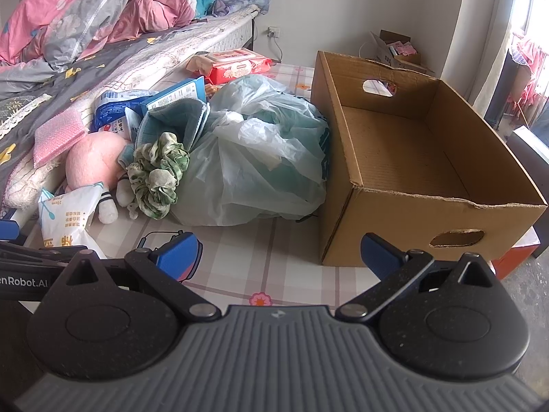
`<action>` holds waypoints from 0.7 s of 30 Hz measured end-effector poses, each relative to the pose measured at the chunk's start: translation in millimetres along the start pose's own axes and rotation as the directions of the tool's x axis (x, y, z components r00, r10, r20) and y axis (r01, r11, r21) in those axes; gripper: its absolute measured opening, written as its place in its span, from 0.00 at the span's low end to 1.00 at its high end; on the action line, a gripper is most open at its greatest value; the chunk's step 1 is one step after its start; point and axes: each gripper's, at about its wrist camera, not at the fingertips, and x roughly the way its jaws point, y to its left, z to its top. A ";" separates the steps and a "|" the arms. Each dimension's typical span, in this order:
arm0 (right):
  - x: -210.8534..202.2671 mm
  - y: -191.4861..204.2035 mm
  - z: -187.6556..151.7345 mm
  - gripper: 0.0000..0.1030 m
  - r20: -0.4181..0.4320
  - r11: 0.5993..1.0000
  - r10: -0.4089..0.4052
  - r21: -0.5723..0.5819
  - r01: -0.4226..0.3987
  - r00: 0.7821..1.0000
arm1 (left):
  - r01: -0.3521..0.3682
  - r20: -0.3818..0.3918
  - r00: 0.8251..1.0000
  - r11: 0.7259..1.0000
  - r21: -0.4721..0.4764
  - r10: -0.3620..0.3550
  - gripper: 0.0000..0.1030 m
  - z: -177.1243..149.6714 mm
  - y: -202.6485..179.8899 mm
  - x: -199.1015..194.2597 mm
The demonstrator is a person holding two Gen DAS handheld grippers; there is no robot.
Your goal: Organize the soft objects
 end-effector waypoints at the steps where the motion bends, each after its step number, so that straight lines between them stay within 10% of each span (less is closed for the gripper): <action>1: 0.1 0.1 0.1 0.99 -0.001 1.000 0.000 0.000 0.000 1.000 | 0.000 0.000 1.000 1.000 -0.001 0.000 0.99 -0.1 0.3 -0.1; 21: 3.1 -2.4 -0.8 0.99 -0.004 1.000 -0.004 0.006 0.004 1.000 | -0.006 0.003 1.000 1.000 -0.006 0.006 0.99 -3.5 4.1 -0.3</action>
